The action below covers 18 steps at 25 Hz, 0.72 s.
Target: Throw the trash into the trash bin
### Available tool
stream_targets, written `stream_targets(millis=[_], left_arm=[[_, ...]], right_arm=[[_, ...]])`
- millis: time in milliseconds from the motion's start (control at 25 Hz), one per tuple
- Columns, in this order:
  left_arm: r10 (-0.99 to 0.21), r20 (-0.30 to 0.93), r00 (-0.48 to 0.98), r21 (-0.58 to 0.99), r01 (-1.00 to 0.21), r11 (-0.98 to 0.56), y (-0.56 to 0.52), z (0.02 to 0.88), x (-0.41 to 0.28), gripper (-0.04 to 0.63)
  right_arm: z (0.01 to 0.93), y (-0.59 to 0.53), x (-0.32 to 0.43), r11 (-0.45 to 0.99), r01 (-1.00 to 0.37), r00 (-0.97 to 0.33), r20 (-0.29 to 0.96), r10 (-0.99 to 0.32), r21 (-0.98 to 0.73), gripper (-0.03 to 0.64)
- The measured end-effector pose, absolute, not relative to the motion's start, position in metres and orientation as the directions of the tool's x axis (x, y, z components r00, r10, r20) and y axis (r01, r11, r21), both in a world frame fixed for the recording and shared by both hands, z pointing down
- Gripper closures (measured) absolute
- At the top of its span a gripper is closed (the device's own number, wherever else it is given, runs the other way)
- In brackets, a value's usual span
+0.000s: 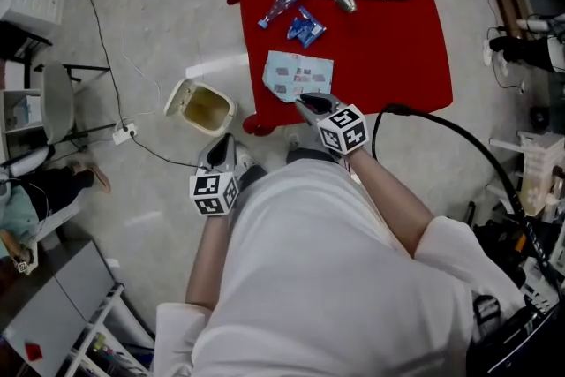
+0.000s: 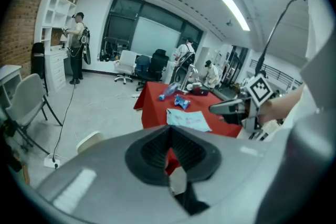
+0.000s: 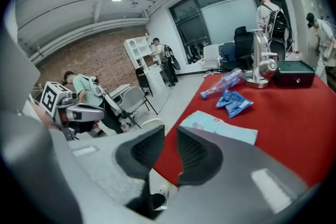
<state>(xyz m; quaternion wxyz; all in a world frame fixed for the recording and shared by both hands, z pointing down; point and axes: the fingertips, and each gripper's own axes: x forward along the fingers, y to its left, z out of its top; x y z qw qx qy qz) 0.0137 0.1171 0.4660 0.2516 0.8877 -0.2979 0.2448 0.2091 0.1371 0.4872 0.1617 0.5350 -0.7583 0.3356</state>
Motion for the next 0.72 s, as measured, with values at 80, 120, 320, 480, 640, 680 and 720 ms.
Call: stream_targets(millis=[80, 120, 320, 480, 640, 680, 720], left_arm=[[-0.406, 0.590, 0.698, 0.301, -0.656, -0.692, 0.117, 0.469, 0.020, 0.591], [-0.407, 0.593, 0.695, 0.300, -0.659, -0.689, 0.116, 0.472, 0.024, 0.591], [-0.416, 0.602, 0.682, 0.290, -0.672, -0.681, 0.112, 0.481, 0.044, 0.591], [-0.449, 0.609, 0.654, 0.272, -0.704, -0.656, 0.108, 0.483, 0.053, 0.591], [-0.465, 0.630, 0.622, 0.265, -0.735, -0.624, 0.109, 0.487, 0.055, 0.591], [-0.468, 0.635, 0.615, 0.264, -0.742, -0.616, 0.109, 0.489, 0.055, 0.591], [-0.471, 0.640, 0.607, 0.263, -0.749, -0.608, 0.110, 0.491, 0.055, 0.591]], right_arm=[[0.500, 0.135, 0.231, 0.174, -0.929, -0.350, 0.630, -0.693, -0.326, 0.534], [0.507, 0.133, 0.241, 0.166, -0.933, -0.342, 0.644, -0.684, -0.319, 0.523], [0.545, 0.131, 0.280, 0.140, -0.952, -0.298, 0.714, -0.633, -0.273, 0.500], [0.569, 0.126, 0.308, 0.120, -0.959, -0.276, 0.755, -0.595, -0.256, 0.472], [0.590, 0.124, 0.337, 0.092, -0.968, -0.245, 0.795, -0.555, -0.235, 0.429], [0.594, 0.122, 0.344, 0.086, -0.970, -0.236, 0.804, -0.546, -0.227, 0.418], [0.599, 0.121, 0.351, 0.081, -0.972, -0.230, 0.811, -0.538, -0.222, 0.401]])
